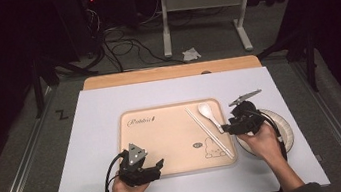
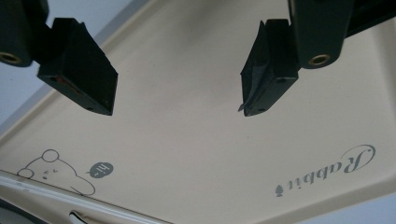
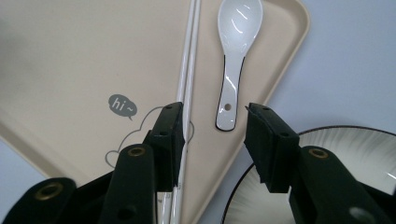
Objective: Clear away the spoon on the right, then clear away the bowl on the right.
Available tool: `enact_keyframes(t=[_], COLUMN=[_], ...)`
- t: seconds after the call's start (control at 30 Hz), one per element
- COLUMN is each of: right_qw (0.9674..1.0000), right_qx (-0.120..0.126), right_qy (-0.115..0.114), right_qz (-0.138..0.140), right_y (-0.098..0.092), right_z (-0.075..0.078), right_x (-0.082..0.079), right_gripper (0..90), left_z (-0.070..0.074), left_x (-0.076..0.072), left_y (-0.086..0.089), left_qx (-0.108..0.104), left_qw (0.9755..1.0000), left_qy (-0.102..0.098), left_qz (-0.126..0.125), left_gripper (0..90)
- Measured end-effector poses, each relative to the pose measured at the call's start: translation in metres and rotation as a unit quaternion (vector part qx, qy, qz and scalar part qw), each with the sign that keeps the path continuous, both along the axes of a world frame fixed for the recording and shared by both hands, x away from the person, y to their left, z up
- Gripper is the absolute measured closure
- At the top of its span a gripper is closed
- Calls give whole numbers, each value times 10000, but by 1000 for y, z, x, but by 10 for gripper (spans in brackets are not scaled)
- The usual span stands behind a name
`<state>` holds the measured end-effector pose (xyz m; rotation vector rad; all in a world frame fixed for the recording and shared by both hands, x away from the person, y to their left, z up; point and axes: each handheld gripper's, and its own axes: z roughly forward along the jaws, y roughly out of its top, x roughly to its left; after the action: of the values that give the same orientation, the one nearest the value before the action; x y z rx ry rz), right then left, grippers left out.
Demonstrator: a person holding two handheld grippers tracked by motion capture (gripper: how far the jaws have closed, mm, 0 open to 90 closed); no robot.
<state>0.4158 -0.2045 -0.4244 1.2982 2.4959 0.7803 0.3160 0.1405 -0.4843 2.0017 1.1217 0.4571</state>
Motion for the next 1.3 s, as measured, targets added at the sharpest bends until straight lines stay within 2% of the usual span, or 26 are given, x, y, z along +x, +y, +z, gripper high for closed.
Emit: enact_keyframes(t=[0.6,0.83,0.93,1.03,1.1,1.17,1.3], right_qw=[9990,9974,9973,9972,9968,9962,9961], right_qx=[344,505,462,448,450,426,346], right_qy=[-181,-387,-416,-355,-370,-402,-390], right_qz=[-220,-336,-382,-475,-551,-642,-707], right_y=[-42,-56,-60,-66,-71,-76,-81], right_z=[0,0,0,-2,-4,-5,-6], right_x=[-33,-44,-47,-49,-50,-51,-54], right_gripper=[560,554,553,556,557,557,554], left_z=[-2,-1,-1,2,3,2,0], left_x=[7,6,6,3,2,2,3], left_y=[-9,-9,-10,-8,-9,-10,-13], left_qx=[-26,-33,-19,-103,-12,80,129], left_qw=[9997,9997,9997,9996,9995,9995,9994], left_qy=[51,28,25,-140,-219,-183,-77], left_qz=[-239,-236,-252,-217,-222,-260,-328], left_gripper=[275,276,277,289,291,290,287])
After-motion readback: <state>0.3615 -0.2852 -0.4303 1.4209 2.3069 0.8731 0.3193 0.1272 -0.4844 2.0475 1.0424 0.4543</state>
